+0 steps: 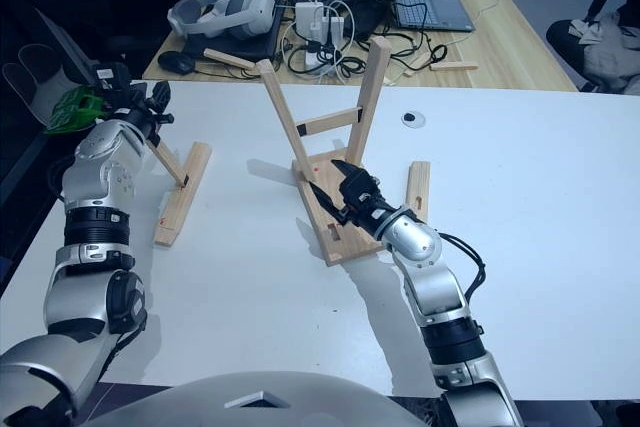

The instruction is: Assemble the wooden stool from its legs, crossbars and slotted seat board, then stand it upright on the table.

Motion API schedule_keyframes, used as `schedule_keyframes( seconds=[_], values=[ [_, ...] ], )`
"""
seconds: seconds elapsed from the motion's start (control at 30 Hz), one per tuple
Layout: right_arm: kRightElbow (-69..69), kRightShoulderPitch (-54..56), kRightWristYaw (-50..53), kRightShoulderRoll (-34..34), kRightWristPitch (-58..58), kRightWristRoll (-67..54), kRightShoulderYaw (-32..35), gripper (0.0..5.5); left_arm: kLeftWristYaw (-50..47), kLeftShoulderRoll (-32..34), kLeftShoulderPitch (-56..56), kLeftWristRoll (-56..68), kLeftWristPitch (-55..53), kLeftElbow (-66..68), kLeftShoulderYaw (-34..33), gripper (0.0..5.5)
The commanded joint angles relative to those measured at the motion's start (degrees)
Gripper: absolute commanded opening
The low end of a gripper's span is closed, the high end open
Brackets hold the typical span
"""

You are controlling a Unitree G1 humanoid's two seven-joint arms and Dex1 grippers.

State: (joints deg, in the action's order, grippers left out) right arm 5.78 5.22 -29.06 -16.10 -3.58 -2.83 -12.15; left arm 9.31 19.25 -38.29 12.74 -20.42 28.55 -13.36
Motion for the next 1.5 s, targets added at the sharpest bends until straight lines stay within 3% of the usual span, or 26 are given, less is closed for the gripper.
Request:
schedule_keyframes(
  seconds=[0.03, 0.13, 0.27, 0.47, 0.8, 1.23, 1.5],
  values=[
    [-0.4, 0.6, 0.4, 0.0, 0.4, 0.5, 0.4, 2.9, -2.2, -0.3, -1.5, 3.4, -6.6, -13.3, -2.0, 2.1],
    [-0.6, 0.5, 0.6, -0.1, 0.6, 0.5, 0.5, 2.9, -7.8, 5.2, -2.2, -0.5, -9.9, -18.9, -4.8, 2.1],
    [-0.5, -0.1, 1.3, 0.0, 1.0, 0.7, 0.5, 2.9, -9.0, 8.8, 6.9, -3.2, -15.8, -20.8, -6.2, 2.1],
    [-1.6, -0.6, 1.9, 1.1, 0.3, -0.7, 1.5, 2.9, -5.5, 5.1, 19.6, -4.1, -18.9, -22.3, -0.5, 2.1],
    [-0.9, -1.1, 3.7, 3.3, -2.2, -3.6, 3.9, 2.9, 0.4, 2.6, 24.6, -5.1, -25.2, -32.9, 11.0, 2.1],
    [-0.6, -1.2, 4.3, 4.1, -2.8, -3.8, 4.4, 2.9, 5.0, 5.4, 22.8, -5.0, -29.2, -33.6, 11.8, 2.1],
    [0.0, -1.8, 5.3, 4.7, -3.2, -4.1, 5.0, 2.9, 8.3, 8.1, 26.7, -4.9, -35.6, -39.0, 13.1, 3.33]
  ],
)
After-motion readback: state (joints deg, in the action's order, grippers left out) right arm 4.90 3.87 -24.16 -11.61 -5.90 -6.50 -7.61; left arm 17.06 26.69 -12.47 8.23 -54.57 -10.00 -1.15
